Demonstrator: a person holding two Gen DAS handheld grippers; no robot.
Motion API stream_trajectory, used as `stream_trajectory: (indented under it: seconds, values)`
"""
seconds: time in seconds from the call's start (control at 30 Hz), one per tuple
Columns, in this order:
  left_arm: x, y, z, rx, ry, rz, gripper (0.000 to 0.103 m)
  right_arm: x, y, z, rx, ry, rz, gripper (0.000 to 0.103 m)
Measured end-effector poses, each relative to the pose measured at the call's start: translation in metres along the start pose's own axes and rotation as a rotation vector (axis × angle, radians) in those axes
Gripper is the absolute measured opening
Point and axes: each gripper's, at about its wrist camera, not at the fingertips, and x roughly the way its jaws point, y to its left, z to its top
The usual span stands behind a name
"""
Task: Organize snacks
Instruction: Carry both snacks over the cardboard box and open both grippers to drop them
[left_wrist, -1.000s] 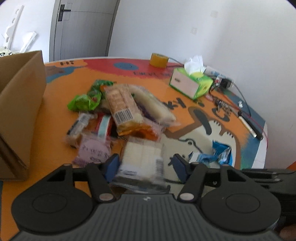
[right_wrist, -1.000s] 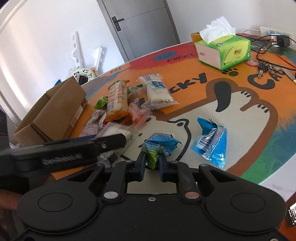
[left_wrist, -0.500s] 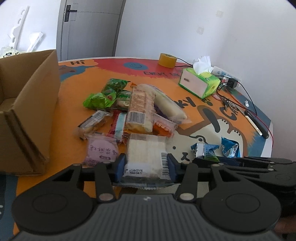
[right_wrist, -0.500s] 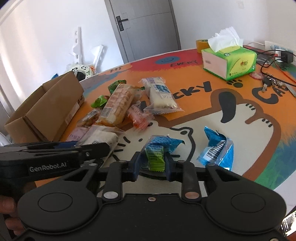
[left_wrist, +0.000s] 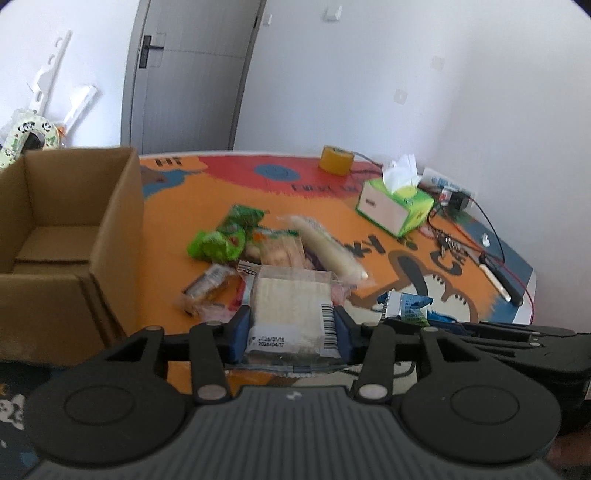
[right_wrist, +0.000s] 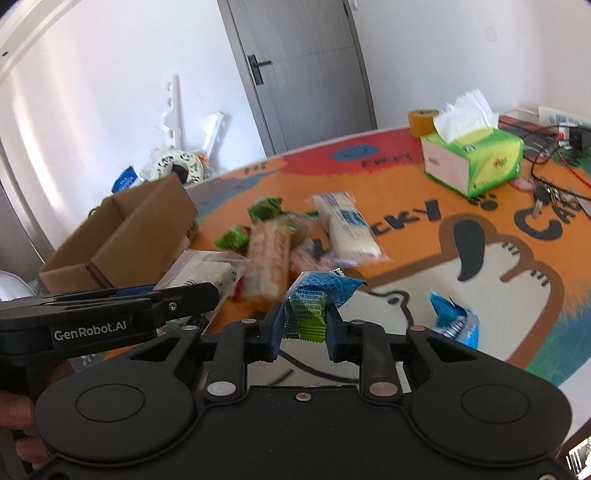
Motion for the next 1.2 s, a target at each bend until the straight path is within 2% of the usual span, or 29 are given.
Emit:
stream_trajectory:
  seconds: [0.53, 0.83, 1.2]
  values:
    - [-0.039, 0.032, 0.04, -0.028, -0.129, 0.064, 0.046, 0.005, 0.04, 0.032, -0.023, -0.093, 0.093, 0.024]
    - [-0.047, 0.068, 0.056, -0.057, -0.157, 0.118, 0.046, 0.021, 0.07, 0.055, -0.049, -0.127, 0.152, 0.024]
    - [-0.046, 0.123, 0.074, -0.127, -0.151, 0.203, 0.046, 0.05, 0.104, 0.076, -0.079, -0.132, 0.229, 0.024]
